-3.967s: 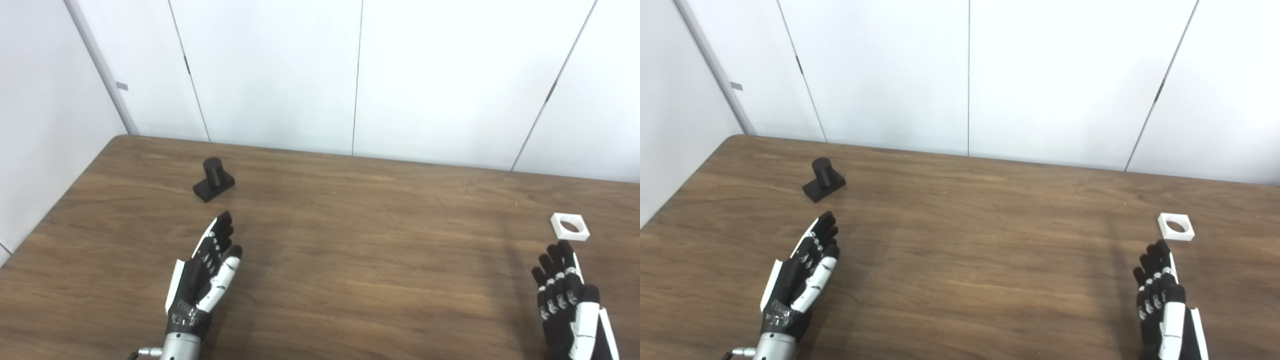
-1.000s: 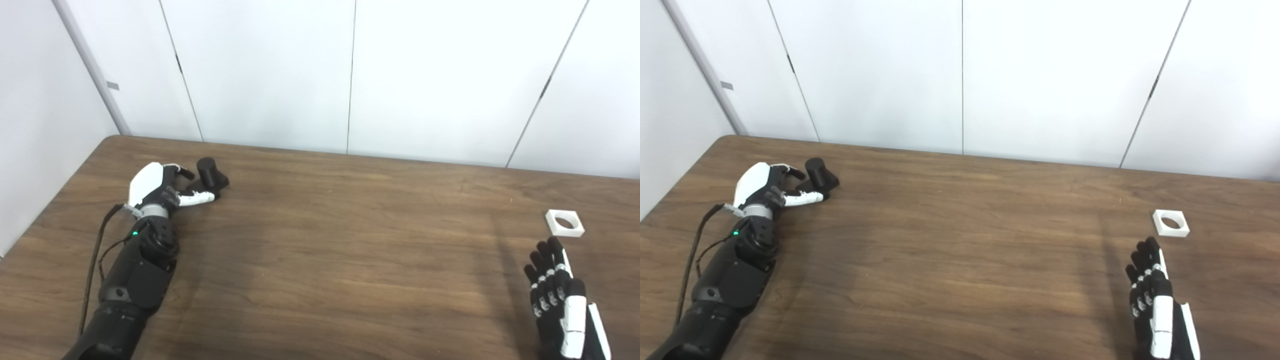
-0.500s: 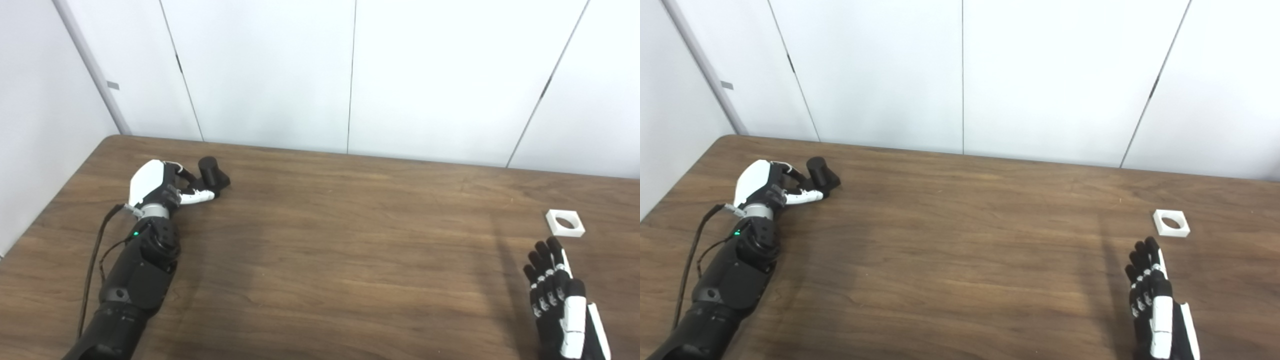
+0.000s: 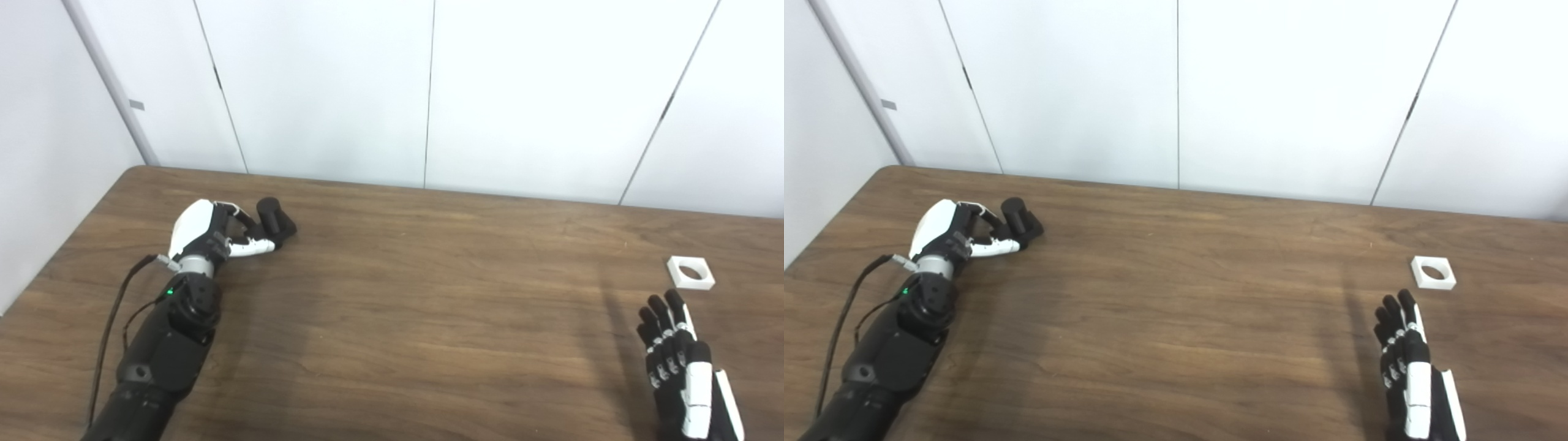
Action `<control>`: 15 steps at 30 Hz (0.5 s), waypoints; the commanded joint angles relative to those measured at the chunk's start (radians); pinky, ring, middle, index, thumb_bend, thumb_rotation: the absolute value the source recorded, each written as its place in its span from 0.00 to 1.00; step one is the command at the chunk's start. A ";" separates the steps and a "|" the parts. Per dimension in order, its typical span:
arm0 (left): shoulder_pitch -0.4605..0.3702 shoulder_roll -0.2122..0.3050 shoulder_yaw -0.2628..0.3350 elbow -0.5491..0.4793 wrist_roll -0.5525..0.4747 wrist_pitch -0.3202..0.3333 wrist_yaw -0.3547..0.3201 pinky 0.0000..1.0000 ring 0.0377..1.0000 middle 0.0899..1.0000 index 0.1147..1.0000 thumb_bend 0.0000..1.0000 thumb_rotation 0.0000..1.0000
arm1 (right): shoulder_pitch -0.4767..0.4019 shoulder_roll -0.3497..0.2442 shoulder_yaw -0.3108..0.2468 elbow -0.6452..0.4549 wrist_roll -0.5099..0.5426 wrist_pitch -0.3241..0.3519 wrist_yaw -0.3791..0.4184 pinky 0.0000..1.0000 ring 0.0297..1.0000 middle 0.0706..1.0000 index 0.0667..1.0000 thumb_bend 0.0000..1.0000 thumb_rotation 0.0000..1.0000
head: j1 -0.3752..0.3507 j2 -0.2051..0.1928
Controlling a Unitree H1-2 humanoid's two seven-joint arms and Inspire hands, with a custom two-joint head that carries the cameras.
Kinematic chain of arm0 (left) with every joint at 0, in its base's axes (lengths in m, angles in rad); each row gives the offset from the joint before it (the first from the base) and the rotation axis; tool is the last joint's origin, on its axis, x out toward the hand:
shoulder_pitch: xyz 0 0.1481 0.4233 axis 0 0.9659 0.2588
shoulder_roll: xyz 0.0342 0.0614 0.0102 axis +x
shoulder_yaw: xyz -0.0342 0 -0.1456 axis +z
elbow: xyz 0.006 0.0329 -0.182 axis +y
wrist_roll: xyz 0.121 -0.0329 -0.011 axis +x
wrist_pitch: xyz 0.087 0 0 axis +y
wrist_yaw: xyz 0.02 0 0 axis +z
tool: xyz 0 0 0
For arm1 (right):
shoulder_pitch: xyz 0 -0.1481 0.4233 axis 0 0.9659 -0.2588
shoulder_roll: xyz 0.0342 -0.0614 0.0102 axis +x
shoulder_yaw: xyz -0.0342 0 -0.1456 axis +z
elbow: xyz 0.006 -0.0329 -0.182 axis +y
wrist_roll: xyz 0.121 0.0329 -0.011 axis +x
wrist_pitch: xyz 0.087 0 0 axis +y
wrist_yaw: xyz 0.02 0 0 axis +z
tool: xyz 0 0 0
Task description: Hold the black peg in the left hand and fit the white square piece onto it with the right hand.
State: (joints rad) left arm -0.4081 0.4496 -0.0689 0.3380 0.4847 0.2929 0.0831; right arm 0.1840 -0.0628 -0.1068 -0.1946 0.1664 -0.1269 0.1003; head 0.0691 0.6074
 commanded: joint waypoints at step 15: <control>0.178 0.010 -0.084 -0.334 0.052 -0.196 -0.071 1.00 0.91 0.80 0.42 0.52 0.04 | 0.050 0.016 0.017 0.051 -0.008 -0.007 -0.004 1.00 0.98 0.98 1.00 0.53 1.00 | -0.030 0.008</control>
State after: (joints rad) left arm -0.2107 0.4535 -0.1521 0.0505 0.5199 0.1326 0.0095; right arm 0.1829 -0.0619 -0.1035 -0.1944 0.1591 -0.1264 0.1001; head 0.0414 0.6136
